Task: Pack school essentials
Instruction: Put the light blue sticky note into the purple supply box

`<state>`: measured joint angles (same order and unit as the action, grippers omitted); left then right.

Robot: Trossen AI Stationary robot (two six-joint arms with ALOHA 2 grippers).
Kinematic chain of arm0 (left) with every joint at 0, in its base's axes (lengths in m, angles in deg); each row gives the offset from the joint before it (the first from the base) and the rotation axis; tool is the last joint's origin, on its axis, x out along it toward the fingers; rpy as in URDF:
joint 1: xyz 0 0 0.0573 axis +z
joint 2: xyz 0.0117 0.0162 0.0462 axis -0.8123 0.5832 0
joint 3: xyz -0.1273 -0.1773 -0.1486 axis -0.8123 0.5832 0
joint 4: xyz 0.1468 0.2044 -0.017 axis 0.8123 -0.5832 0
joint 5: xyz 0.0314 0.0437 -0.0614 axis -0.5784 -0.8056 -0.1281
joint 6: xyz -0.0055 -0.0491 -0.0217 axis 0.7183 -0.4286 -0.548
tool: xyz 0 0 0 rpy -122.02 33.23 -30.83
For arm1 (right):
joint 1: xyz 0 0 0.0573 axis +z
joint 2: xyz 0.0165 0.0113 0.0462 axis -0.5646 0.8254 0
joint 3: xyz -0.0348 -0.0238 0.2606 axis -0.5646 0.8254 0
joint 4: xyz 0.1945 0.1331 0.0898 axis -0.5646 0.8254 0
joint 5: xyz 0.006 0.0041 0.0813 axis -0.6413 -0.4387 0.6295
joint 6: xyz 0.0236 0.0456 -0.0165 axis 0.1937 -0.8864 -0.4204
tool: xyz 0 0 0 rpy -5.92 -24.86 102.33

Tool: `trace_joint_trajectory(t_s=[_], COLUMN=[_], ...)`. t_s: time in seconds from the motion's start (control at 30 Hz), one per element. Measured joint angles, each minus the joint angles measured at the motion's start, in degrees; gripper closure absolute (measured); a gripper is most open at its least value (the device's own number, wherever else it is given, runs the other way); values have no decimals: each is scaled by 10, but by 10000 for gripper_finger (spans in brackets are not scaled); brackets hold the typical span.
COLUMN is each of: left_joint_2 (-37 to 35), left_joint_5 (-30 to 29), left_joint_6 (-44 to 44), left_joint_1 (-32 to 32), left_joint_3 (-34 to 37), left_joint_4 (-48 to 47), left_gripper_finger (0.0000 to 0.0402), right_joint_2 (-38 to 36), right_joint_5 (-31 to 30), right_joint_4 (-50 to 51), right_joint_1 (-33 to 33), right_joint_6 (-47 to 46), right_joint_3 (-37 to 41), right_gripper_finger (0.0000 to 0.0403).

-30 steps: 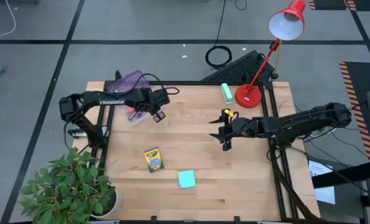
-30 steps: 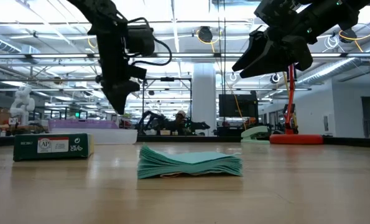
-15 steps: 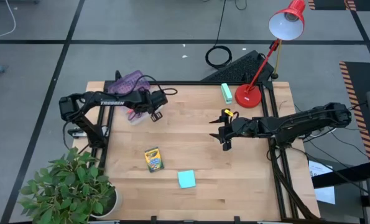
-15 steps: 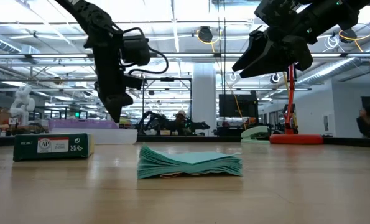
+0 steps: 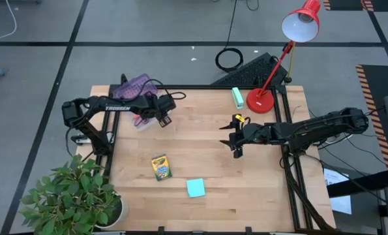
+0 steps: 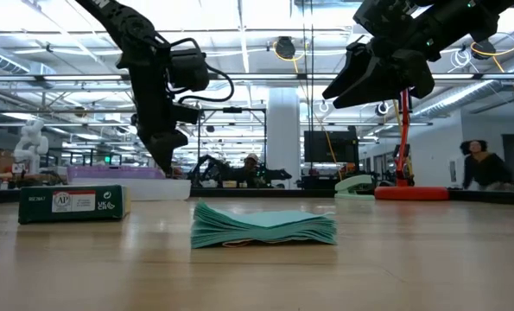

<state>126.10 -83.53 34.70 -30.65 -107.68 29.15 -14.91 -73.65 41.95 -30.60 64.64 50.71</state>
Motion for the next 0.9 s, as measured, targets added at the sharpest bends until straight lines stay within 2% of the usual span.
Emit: trace_joint_trajectory(t_s=[0.13,0.27,0.43,0.6,0.73,0.83,0.9], left_joint_2=[0,0,0,0,0,0,0], left_joint_5=[-2,-2,-2,-15,-8,35,56], left_joint_6=[-37,-89,-105,-108,-93,-67,-61], left_joint_1=[-11,-34,-96,-177,-236,-274,-300], left_joint_3=[-8,-34,-76,-98,-99,-99,-99], left_joint_4=[-5,-15,-18,1,49,79,98], left_gripper_finger=[176,176,196,224,241,251,256], right_joint_2=[0,0,0,0,0,0,0], right_joint_5=[0,0,0,3,58,111,118], right_joint_4=[0,0,4,33,44,25,11], right_joint_1=[0,0,0,14,33,59,82], right_joint_6=[-1,-5,-49,-134,-186,-214,-228], right_joint_3=[0,0,0,0,0,0,0], right_gripper_finger=[151,151,151,151,151,151,151])
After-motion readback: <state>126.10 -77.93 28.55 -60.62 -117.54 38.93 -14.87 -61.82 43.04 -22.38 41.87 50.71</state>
